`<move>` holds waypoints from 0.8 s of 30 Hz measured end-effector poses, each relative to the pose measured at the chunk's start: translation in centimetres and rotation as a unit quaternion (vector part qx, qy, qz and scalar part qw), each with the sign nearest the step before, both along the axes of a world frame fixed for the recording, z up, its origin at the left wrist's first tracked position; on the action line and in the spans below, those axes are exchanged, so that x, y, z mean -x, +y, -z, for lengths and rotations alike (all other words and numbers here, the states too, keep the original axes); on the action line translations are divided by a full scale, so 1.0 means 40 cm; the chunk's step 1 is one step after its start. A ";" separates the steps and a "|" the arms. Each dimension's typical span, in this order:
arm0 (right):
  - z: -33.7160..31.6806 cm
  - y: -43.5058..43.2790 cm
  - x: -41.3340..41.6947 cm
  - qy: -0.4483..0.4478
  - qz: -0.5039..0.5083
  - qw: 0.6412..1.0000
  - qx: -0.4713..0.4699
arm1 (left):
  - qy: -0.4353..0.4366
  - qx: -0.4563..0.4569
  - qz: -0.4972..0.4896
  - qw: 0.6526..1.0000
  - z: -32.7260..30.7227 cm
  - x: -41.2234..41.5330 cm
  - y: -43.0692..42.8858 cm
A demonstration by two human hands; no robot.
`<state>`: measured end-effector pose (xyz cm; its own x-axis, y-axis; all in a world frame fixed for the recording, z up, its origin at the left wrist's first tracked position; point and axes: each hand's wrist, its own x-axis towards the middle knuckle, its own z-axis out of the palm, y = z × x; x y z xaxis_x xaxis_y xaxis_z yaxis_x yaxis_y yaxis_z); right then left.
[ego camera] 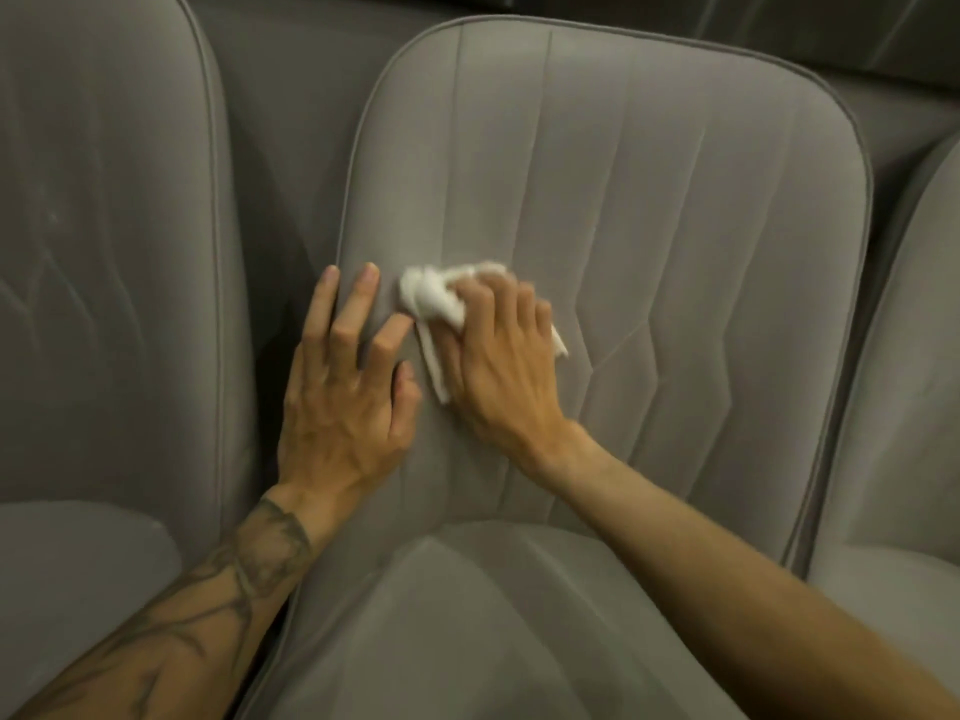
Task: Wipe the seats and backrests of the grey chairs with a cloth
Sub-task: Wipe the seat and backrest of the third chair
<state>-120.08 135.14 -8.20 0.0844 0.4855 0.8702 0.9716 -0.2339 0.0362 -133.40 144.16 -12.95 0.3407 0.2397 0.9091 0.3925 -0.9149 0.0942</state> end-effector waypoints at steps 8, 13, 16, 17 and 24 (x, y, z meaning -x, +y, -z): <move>-0.116 0.022 -0.106 0.006 0.105 0.985 -0.135 | -0.005 0.003 0.025 1.000 0.001 -0.001 0.002; 0.164 -0.056 0.017 0.017 0.002 0.999 0.045 | -0.043 0.008 0.057 0.997 -0.001 -0.001 0.006; 0.144 -0.079 -0.026 -0.029 -0.004 0.996 0.084 | -0.046 0.008 0.055 0.997 -0.003 -0.001 0.001; 0.110 -0.066 -0.044 -0.024 0.005 0.998 0.060 | -0.044 0.007 0.054 0.998 -0.003 -0.001 0.002; 0.203 -0.026 0.040 0.063 0.009 0.998 0.006 | -0.044 0.002 0.045 0.998 -0.004 -0.005 0.006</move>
<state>-121.67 134.12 -16.34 0.2021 0.4934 0.8460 0.9641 -0.2520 -0.0834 -133.18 144.40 -12.77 0.2806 0.2147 0.9355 0.2984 -0.9459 0.1275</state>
